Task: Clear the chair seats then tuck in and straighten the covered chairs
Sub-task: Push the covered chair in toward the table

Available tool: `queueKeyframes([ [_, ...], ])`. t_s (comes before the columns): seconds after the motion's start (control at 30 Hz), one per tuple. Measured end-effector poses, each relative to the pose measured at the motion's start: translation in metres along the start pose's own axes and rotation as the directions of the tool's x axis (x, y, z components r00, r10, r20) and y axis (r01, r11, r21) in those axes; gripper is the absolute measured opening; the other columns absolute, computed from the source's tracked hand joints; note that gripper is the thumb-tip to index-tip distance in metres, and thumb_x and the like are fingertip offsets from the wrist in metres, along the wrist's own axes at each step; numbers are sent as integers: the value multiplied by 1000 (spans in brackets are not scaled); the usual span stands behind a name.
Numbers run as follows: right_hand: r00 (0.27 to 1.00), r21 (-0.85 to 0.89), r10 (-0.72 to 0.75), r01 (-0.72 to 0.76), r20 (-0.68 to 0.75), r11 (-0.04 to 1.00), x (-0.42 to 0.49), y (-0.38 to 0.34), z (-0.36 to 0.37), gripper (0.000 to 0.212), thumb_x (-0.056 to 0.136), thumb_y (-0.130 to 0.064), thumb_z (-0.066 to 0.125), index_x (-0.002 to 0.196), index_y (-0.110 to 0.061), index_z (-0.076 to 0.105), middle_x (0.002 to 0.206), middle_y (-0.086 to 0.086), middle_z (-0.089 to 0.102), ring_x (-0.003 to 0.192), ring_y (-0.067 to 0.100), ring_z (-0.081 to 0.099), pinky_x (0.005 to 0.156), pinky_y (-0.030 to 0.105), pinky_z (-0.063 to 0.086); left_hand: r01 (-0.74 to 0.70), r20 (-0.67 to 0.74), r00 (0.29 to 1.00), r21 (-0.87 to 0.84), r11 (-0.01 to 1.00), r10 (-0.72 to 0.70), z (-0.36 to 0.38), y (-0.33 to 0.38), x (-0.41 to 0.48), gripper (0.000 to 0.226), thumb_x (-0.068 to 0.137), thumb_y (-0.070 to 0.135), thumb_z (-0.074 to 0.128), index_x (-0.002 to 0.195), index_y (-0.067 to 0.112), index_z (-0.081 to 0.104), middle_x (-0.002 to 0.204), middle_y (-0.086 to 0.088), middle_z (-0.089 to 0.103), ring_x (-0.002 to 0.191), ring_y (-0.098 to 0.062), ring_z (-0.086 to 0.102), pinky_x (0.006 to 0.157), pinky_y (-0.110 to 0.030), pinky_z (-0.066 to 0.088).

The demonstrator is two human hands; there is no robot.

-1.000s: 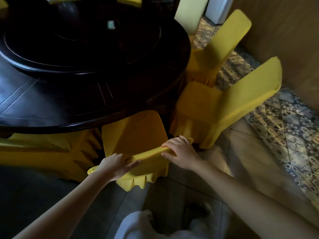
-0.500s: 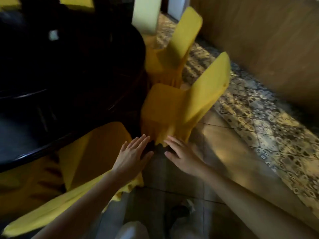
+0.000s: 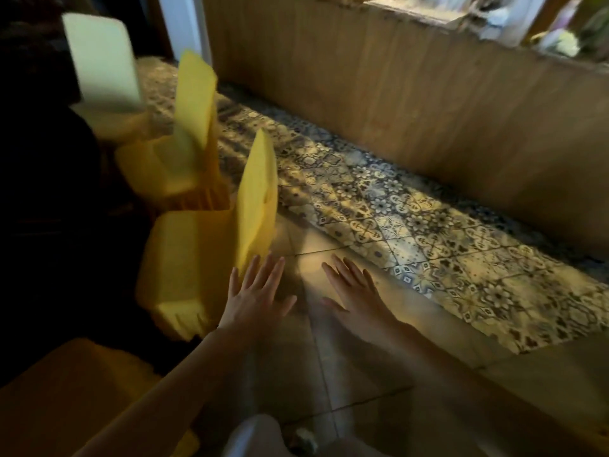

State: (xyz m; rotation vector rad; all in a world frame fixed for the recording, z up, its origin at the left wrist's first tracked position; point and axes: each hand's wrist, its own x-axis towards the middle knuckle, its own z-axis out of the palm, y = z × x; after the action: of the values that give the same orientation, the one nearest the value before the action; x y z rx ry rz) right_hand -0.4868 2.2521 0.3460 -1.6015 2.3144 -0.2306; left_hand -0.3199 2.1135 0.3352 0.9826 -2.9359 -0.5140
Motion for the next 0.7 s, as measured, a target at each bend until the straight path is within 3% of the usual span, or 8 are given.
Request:
queueKeyframes([
  [0.13, 997, 12, 80, -80, 5, 997, 9, 37, -10, 69, 96, -55, 31, 152, -26, 5, 161, -3, -9, 147, 19, -11, 117, 42, -4, -86, 10, 996, -2, 996, 86, -4, 25, 33, 90, 71, 73, 3, 150, 30, -5, 158, 5, -17, 143, -18, -21, 116, -52, -10],
  [0.2, 997, 18, 76, -76, 0, 997, 19, 47, -15, 80, 85, -68, 15, 152, -26, 5, 161, -2, -9, 148, 19, -10, 117, 43, -3, -100, -1, 995, 4, 995, 100, -7, 30, 49, 91, 71, 73, 3, 150, 29, -3, 158, 3, -15, 143, -18, -21, 116, -52, -9],
  [0.27, 996, 31, 89, -88, -19, 996, 34, 57, -20, 86, 79, -70, 7, 152, -26, 6, 161, -1, -8, 148, 20, -10, 117, 43, -2, -100, -4, 995, 28, 995, 100, -9, 32, 68, 90, 71, 73, 3, 150, 30, -3, 158, 4, -16, 142, -17, -22, 116, -52, -8],
  [0.47, 998, 68, 67, -65, -21, 996, 80, 81, -31, 93, 76, -79, 3, 152, -26, 6, 161, -1, -10, 147, 20, -12, 118, 45, -2, -132, -59, 989, 3, 991, 132, -12, 30, 131, 90, 74, 75, 6, 151, 28, 5, 154, 8, -16, 142, -16, -21, 115, -51, -9],
  [0.7, 996, 67, 85, -82, -32, 994, 167, 122, -61, 88, 76, -72, 5, 153, -28, 6, 161, -4, -8, 147, 19, -13, 116, 45, -4, -136, -62, 989, 2, 991, 136, -19, 21, 230, 85, 76, 72, 8, 150, 30, 0, 159, 3, -11, 142, -16, -21, 113, -49, -12],
])
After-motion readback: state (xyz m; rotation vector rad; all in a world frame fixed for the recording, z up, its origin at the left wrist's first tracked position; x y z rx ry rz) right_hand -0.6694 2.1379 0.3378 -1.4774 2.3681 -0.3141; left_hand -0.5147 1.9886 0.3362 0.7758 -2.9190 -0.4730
